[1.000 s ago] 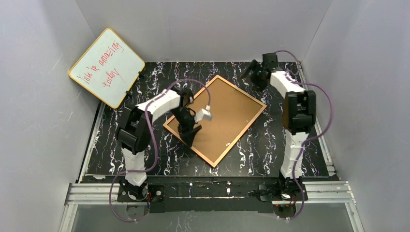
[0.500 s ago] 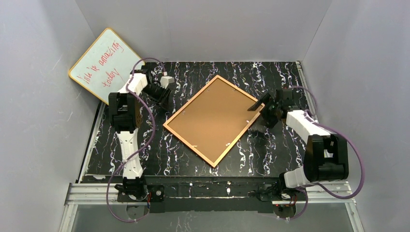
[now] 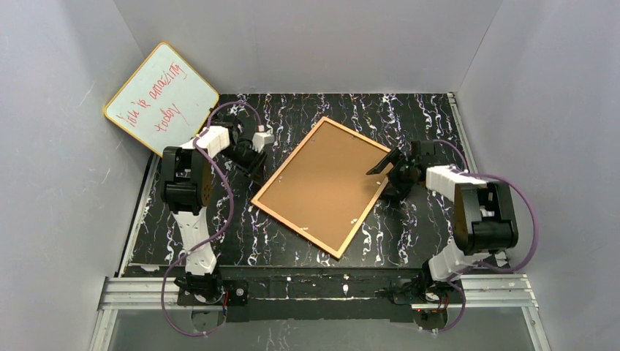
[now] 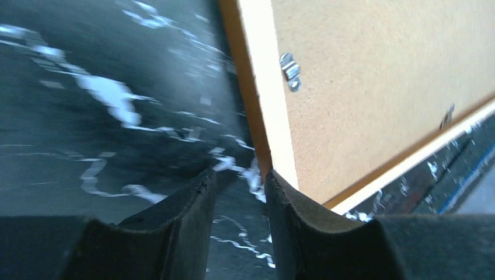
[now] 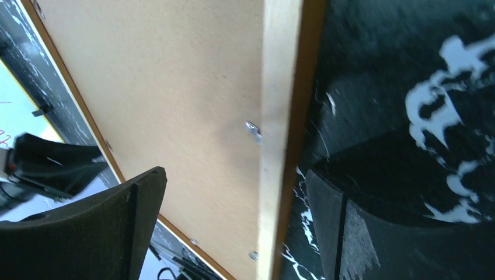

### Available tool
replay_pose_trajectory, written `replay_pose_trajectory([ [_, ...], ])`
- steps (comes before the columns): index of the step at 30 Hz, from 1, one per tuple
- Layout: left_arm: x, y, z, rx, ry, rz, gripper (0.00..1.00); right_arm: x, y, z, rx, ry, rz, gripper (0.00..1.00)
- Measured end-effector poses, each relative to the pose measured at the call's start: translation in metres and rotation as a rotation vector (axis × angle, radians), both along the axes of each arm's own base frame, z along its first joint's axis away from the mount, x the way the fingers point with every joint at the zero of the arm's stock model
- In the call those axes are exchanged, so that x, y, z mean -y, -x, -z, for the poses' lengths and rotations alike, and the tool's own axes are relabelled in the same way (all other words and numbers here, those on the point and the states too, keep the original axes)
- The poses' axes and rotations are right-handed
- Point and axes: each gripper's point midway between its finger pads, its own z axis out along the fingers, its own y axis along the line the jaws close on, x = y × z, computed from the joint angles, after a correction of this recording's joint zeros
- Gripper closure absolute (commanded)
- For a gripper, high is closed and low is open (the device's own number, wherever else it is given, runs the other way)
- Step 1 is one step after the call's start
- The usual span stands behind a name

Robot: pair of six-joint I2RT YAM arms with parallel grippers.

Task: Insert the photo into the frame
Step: Adjust the photo frame at the center of the board.

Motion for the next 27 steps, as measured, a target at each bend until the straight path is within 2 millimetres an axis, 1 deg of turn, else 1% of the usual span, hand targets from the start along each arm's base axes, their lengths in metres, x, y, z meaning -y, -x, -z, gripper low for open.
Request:
replay_pose_trajectory([
  [2, 0.008, 0.023, 0.000, -0.027, 0.011, 0.049, 0.64, 0.000, -0.013, -0.001, 0.007, 0.011, -0.013, 0.02],
  [4, 0.014, 0.046, 0.000, -0.067, 0.022, 0.093, 0.67, 0.002, -0.033, -0.006, 0.031, 0.024, -0.013, 0.02],
  [6, 0.019, 0.070, 0.001, -0.126, 0.032, 0.131, 0.67, 0.004, -0.051, -0.012, 0.061, 0.042, -0.013, 0.03],
  [9, 0.020, 0.093, 0.000, -0.193, 0.044, 0.160, 0.67, 0.009, -0.067, -0.027, 0.103, 0.086, -0.004, 0.06],
  [10, 0.020, 0.098, -0.001, -0.210, 0.050, 0.163, 0.66, 0.012, -0.072, -0.032, 0.120, 0.105, 0.002, 0.07],
  [12, 0.016, 0.102, -0.003, -0.229, 0.055, 0.158, 0.65, 0.018, -0.079, -0.042, 0.150, 0.137, 0.014, 0.10],
  [15, 0.013, 0.102, -0.009, -0.244, 0.081, 0.136, 0.64, 0.021, -0.077, -0.057, 0.179, 0.155, 0.021, 0.14],
  [17, 0.014, 0.097, -0.016, -0.245, 0.110, 0.118, 0.64, 0.018, -0.075, -0.072, 0.215, 0.143, 0.017, 0.16],
  [18, 0.015, 0.095, -0.018, -0.242, 0.121, 0.112, 0.64, 0.012, -0.074, -0.080, 0.240, 0.131, 0.007, 0.17],
  [19, 0.017, 0.092, -0.021, -0.236, 0.131, 0.105, 0.64, 0.003, -0.071, -0.087, 0.262, 0.116, -0.011, 0.18],
  [21, 0.022, 0.088, -0.024, -0.231, 0.156, 0.095, 0.64, -0.025, -0.065, -0.097, 0.298, 0.077, -0.076, 0.23],
  [23, 0.026, 0.088, -0.024, -0.246, 0.176, 0.085, 0.65, -0.070, -0.051, -0.101, 0.321, 0.017, -0.178, 0.25],
  [26, 0.030, 0.089, -0.016, -0.281, 0.191, 0.071, 0.68, -0.133, -0.020, -0.096, 0.313, -0.069, -0.334, 0.27],
  [27, 0.030, 0.089, -0.012, -0.292, 0.192, 0.066, 0.70, -0.147, -0.012, -0.094, 0.308, -0.088, -0.370, 0.28],
])
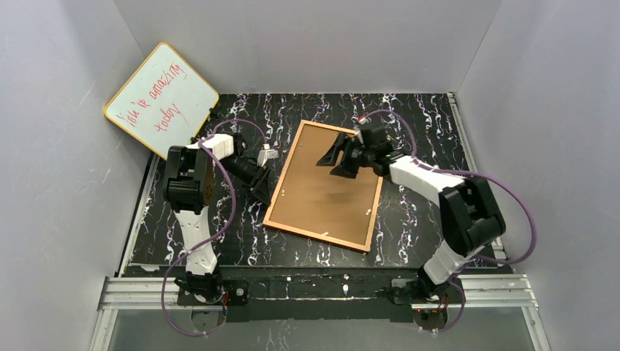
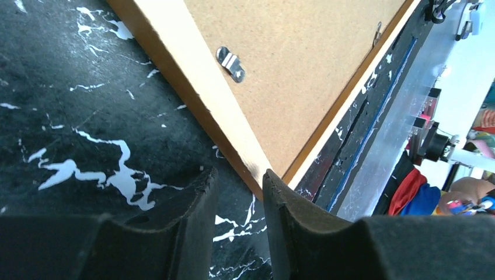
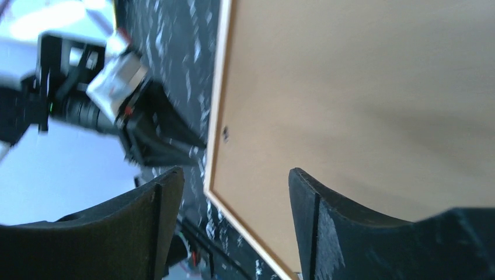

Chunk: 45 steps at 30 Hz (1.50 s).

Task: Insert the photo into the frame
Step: Adjust the photo frame at the center of the board, then install the photo frame at the center of the board.

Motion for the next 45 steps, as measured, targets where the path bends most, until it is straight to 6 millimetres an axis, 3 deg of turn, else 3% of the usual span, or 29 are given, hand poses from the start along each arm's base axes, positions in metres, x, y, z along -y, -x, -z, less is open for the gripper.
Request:
replay_pose_trajectory([
  [3, 0.002, 0.000, 0.010, -0.031, 0.000, -0.018, 0.75, -0.042, 0.023, 0.016, -0.040, -0.036, -0.111, 0.28],
  [8, 0.006, 0.003, 0.009, -0.068, 0.015, -0.044, 0.79, -0.086, 0.039, 0.050, -0.124, -0.025, -0.215, 0.30],
  [18, 0.009, 0.003, 0.010, -0.098, 0.026, -0.087, 0.83, -0.145, 0.052, 0.071, -0.148, -0.029, -0.337, 0.33],
  [23, 0.010, 0.006, 0.012, -0.117, 0.033, -0.109, 0.84, -0.158, 0.056, 0.080, -0.159, -0.022, -0.361, 0.34],
  [29, 0.011, 0.007, 0.012, -0.125, 0.036, -0.119, 0.85, -0.166, 0.056, 0.073, -0.138, -0.028, -0.378, 0.35],
  [45, 0.010, 0.007, 0.012, -0.116, 0.036, -0.121, 0.86, -0.167, 0.056, 0.082, -0.145, -0.018, -0.388, 0.36],
])
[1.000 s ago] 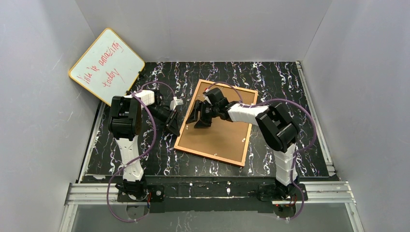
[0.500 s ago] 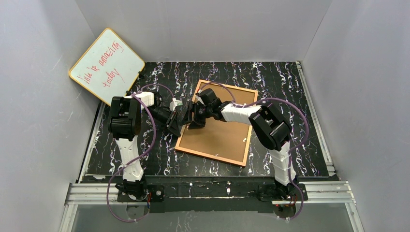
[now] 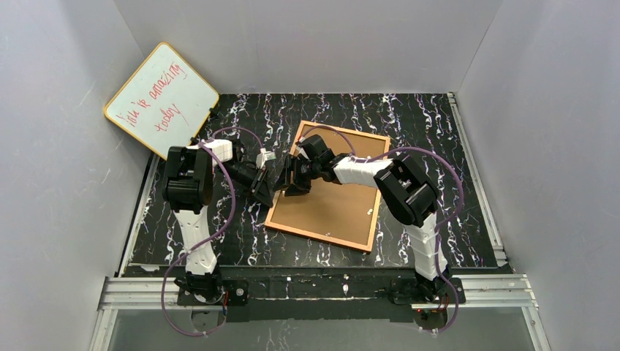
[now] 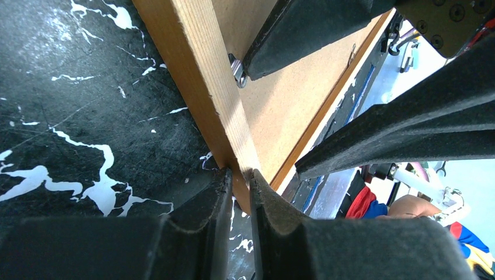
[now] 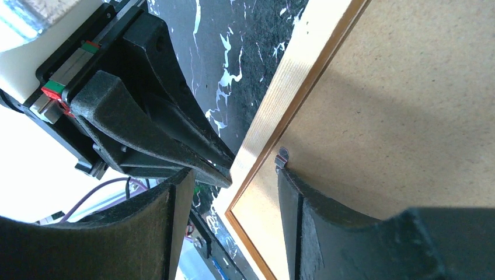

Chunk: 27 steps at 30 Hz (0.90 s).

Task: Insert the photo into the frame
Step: Install the photo frame at the center of the board.

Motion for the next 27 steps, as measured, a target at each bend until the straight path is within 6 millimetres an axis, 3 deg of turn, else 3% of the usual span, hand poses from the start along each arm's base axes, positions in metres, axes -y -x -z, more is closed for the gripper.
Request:
replay_pose_trajectory([
  [27, -0.0004, 0.0002, -0.0004, 0.004, -0.002, 0.001, 0.86, 0.0080, -0.0071, 0.0012, 0.006, 0.019, 0.001, 0.38],
])
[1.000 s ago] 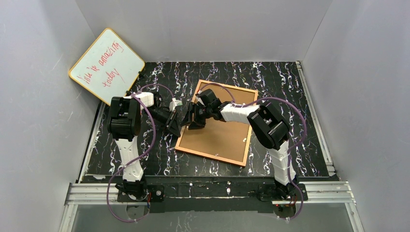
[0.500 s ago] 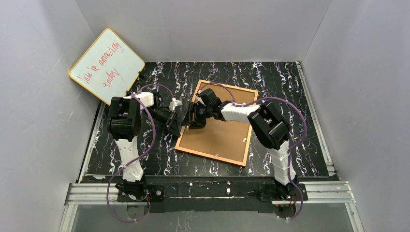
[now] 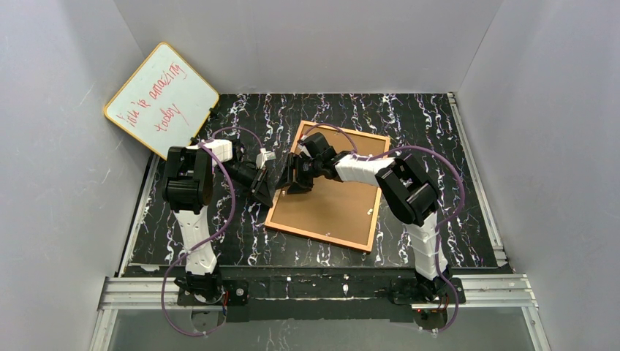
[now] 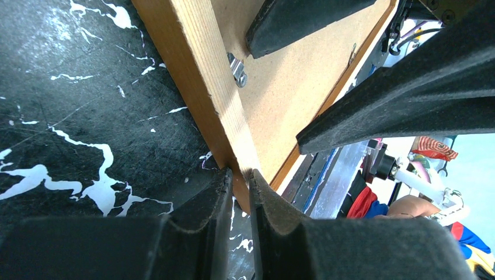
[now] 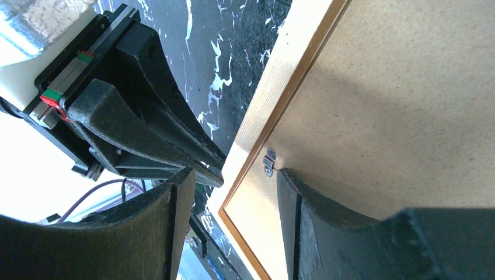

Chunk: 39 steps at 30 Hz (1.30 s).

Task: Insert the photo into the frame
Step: Install the photo frame at the center of the board.

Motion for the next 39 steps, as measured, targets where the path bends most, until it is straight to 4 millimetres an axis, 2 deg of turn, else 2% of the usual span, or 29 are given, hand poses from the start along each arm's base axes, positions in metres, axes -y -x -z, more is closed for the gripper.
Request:
replay_pose_trajectory([
  [30, 0.000, 0.000, 0.000, 0.005, 0.001, 0.004, 0.87, -0.018, 0.001, 0.001, -0.039, -0.057, -0.010, 0.43],
  [39, 0.000, 0.000, 0.000, 0.007, 0.000, 0.005, 0.86, -0.013, -0.005, 0.001, -0.039, -0.056, 0.003, 0.41],
])
